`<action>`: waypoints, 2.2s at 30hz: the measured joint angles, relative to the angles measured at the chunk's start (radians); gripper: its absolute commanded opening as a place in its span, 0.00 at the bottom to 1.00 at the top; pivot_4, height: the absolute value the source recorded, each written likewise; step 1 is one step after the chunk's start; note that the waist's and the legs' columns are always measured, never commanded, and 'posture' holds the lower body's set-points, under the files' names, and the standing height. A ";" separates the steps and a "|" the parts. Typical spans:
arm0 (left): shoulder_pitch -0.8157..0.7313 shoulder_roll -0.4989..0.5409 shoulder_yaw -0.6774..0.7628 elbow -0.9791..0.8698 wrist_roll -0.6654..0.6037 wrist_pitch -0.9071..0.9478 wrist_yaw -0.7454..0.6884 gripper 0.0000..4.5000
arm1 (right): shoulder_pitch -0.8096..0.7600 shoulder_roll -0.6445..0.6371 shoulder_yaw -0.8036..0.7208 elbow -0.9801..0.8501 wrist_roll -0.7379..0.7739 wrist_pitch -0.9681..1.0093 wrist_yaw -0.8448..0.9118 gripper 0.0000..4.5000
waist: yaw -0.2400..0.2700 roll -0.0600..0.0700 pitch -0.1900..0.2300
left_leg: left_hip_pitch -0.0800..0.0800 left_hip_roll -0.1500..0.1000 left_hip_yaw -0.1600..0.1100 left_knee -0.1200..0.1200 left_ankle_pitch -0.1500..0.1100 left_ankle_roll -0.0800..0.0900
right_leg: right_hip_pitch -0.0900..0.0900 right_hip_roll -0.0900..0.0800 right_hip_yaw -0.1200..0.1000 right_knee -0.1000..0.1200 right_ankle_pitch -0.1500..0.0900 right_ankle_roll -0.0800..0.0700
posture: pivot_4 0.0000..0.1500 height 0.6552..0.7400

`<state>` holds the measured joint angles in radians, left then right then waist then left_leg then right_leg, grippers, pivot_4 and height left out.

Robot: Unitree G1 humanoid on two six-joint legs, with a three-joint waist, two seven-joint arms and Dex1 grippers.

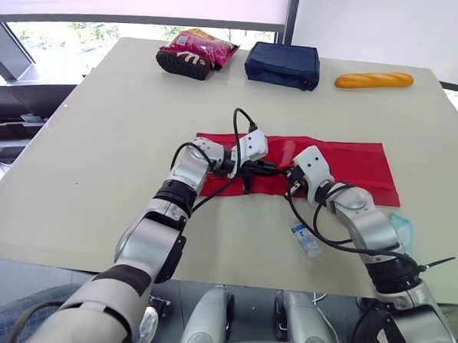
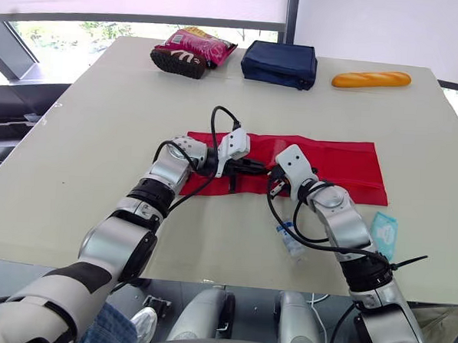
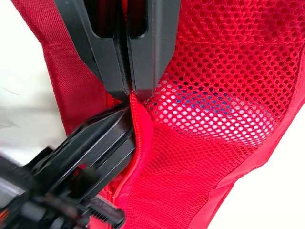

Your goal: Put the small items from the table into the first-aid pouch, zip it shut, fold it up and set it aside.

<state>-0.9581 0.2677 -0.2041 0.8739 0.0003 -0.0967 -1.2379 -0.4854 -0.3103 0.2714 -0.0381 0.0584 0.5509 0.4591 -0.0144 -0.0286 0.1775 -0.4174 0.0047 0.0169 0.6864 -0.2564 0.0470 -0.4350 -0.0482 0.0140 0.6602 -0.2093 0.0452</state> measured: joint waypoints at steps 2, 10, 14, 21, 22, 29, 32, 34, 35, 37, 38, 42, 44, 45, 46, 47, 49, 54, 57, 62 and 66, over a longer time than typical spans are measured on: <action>0.000 0.000 0.000 0.000 0.000 0.000 0.000 0.00 | -0.001 0.002 0.000 0.009 -0.006 -0.012 0.000 0.02 | 0.000 0.000 0.000 | 0.000 0.000 0.000 0.000 0.000 0.000 | 0.000 0.000 0.000 0.000 0.000 0.000 | 1.00 0.72; 0.000 0.001 -0.002 0.000 0.002 -0.006 -0.003 0.00 | 0.068 -0.054 -0.023 -0.128 0.029 0.016 0.072 0.02 | 0.002 0.000 0.000 | -0.001 0.000 -0.001 0.000 0.000 0.000 | 0.000 0.000 0.000 0.000 0.000 0.000 | 1.00 0.72; 0.000 0.007 -0.002 0.003 0.009 -0.012 -0.001 0.00 | 0.207 -0.151 -0.081 -0.378 0.140 0.048 0.182 0.02 | 0.001 0.000 0.000 | 0.000 0.000 -0.001 0.000 0.000 0.000 | 0.000 0.000 0.000 -0.001 0.000 0.000 | 1.00 0.72; 0.008 0.024 -0.001 0.002 0.010 -0.019 -0.002 0.00 | 0.492 -0.232 -0.368 -0.638 0.387 0.004 0.301 0.23 | 0.003 0.000 0.000 | 0.001 0.000 -0.001 0.000 0.000 0.000 | 0.002 0.000 -0.001 -0.002 0.000 0.000 | 1.00 0.72; 0.009 0.021 -0.001 0.002 0.010 -0.019 -0.001 0.00 | 0.549 -0.248 -0.429 -0.667 0.431 0.006 0.319 0.38 | 0.003 0.000 0.000 | 0.001 0.000 -0.001 0.000 0.000 0.000 | 0.002 0.000 -0.001 -0.002 0.000 0.001 | 1.00 0.72; 0.021 0.030 0.001 0.007 0.008 -0.048 0.002 0.00 | 0.887 -0.403 -0.931 -0.658 0.650 -0.058 0.598 0.98 | 0.003 0.000 0.000 | 0.003 0.001 0.000 0.000 0.000 0.000 | 0.004 0.000 0.000 -0.002 -0.002 0.004 | 1.00 0.72; 0.021 0.033 0.009 0.022 0.006 -0.060 0.000 0.00 | 0.974 -0.458 -1.077 -0.598 0.661 -0.093 0.715 0.98 | 0.004 0.000 0.000 | 0.003 0.001 0.000 0.000 0.000 0.000 | 0.004 0.000 -0.001 -0.003 -0.002 0.004 | 1.00 0.72; 0.020 0.034 0.012 0.041 0.005 -0.068 0.000 0.00 | 1.003 -0.466 -1.130 -0.566 0.687 -0.098 0.768 0.98 | 0.002 0.000 0.000 | 0.003 0.001 0.000 -0.001 0.000 0.000 | 0.004 0.000 0.000 -0.003 -0.002 0.004 | 1.00 0.72; 0.018 0.034 0.013 0.053 0.005 -0.079 0.000 0.00 | 1.011 -0.480 -1.158 -0.557 0.705 -0.098 0.798 0.98 | 0.002 0.000 0.000 | 0.003 0.001 0.001 0.000 0.000 0.000 | 0.003 0.000 0.000 -0.003 -0.002 0.004 | 1.00 0.72; 0.016 0.034 0.015 0.060 0.005 -0.087 0.000 0.00 | 1.014 -0.498 -1.183 -0.549 0.716 -0.098 0.814 0.98 | 0.002 0.000 0.000 | 0.003 0.001 0.000 0.000 0.000 0.000 | 0.004 0.000 0.000 -0.003 -0.002 0.004 | 1.00 0.72; 0.010 0.034 0.017 0.073 0.005 -0.093 0.000 0.00 | 1.017 -0.512 -1.201 -0.549 0.725 -0.098 0.825 0.98 | 0.003 0.000 0.000 | 0.003 0.001 0.000 0.000 0.000 0.000 | 0.004 0.000 0.000 -0.003 -0.002 0.004 | 1.00 0.72; -0.002 0.034 0.018 0.088 0.005 -0.106 0.000 0.00 | 1.021 -0.520 -1.214 -0.551 0.739 -0.097 0.826 0.98 | 0.007 0.000 0.000 | 0.002 0.001 0.000 0.000 0.000 0.000 | 0.003 0.000 0.000 -0.003 -0.002 0.004 | 1.00 0.72; -0.003 0.034 0.018 0.094 0.005 -0.112 0.002 0.00 | 1.025 -0.518 -1.199 -0.561 0.737 -0.098 0.819 0.98 | 0.007 0.000 0.000 | 0.002 0.001 0.000 0.000 0.000 0.000 | 0.004 0.000 0.000 -0.003 -0.002 0.004 | 1.00 0.72; -0.003 0.033 0.018 0.099 0.005 -0.115 0.002 0.00 | 1.025 -0.510 -1.173 -0.578 0.734 -0.099 0.811 0.98 | 0.007 0.000 0.000 | 0.002 0.001 0.000 0.000 0.000 0.000 | 0.003 0.000 0.000 -0.003 -0.002 0.004 | 1.00 0.72; -0.003 0.033 0.018 0.100 0.005 -0.116 0.003 0.00 | 1.025 -0.501 -1.147 -0.590 0.730 -0.101 0.801 0.98 | 0.007 0.000 0.000 | 0.002 0.001 0.000 0.000 0.000 0.000 | 0.003 0.000 0.000 -0.003 -0.002 0.004 | 1.00 0.72; -0.003 0.033 0.018 0.100 0.005 -0.119 0.003 0.00 | 1.022 -0.492 -1.117 -0.603 0.710 -0.111 0.782 0.98 | 0.007 0.000 0.000 | 0.002 0.001 0.000 0.000 0.000 0.000 | 0.003 0.000 0.000 -0.003 -0.002 0.004 | 1.00 0.72; -0.004 0.032 0.018 0.101 0.006 -0.125 0.002 0.00 | 1.017 -0.465 -1.055 -0.631 0.667 -0.134 0.743 0.98 | 0.008 0.000 0.000 | 0.002 0.001 0.000 0.000 0.000 0.000 | 0.003 0.000 0.000 -0.003 -0.002 0.004 | 1.00 0.72; -0.009 0.031 0.018 0.103 0.007 -0.130 0.001 0.00 | 1.009 -0.392 -0.817 -0.713 0.501 -0.170 0.588 0.98 | 0.009 0.000 0.000 | 0.002 0.001 0.000 0.000 0.000 0.000 | 0.003 0.000 0.000 -0.003 -0.002 0.004 | 1.00 0.72; -0.011 0.027 0.018 0.104 0.008 -0.132 0.002 0.00 | 0.976 -0.316 -0.592 -0.747 0.380 -0.175 0.457 0.98 | 0.009 0.000 0.000 | 0.002 0.001 0.000 0.000 0.000 0.000 | 0.003 0.000 0.000 -0.002 -0.002 0.003 | 1.00 0.72; -0.013 0.020 0.018 0.104 0.008 -0.133 0.002 0.00 | 0.944 -0.251 -0.325 -0.740 0.181 -0.166 0.277 0.98 | 0.012 0.000 0.000 | 0.001 0.000 0.000 0.000 0.000 0.000 | 0.003 -0.001 0.000 -0.003 0.000 0.001 | 1.00 0.72; -0.014 0.018 0.018 0.104 0.009 -0.133 0.001 0.00 | 0.879 -0.249 -0.261 -0.719 0.133 -0.099 0.203 0.98 | 0.012 0.000 0.000 | 0.002 0.000 0.000 0.001 0.000 0.000 | 0.003 -0.001 -0.001 -0.002 0.000 0.001 | 1.00 0.72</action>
<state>-0.9724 0.2853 -0.1865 0.9776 0.0095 -0.2300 -1.2365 0.3933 -0.5589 0.0107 -0.7575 0.1913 0.4514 0.6619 -0.0023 -0.0284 0.1770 -0.4158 0.0050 0.0170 0.6870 -0.2565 0.0470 -0.4323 -0.0488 0.0134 0.6580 -0.2097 0.0462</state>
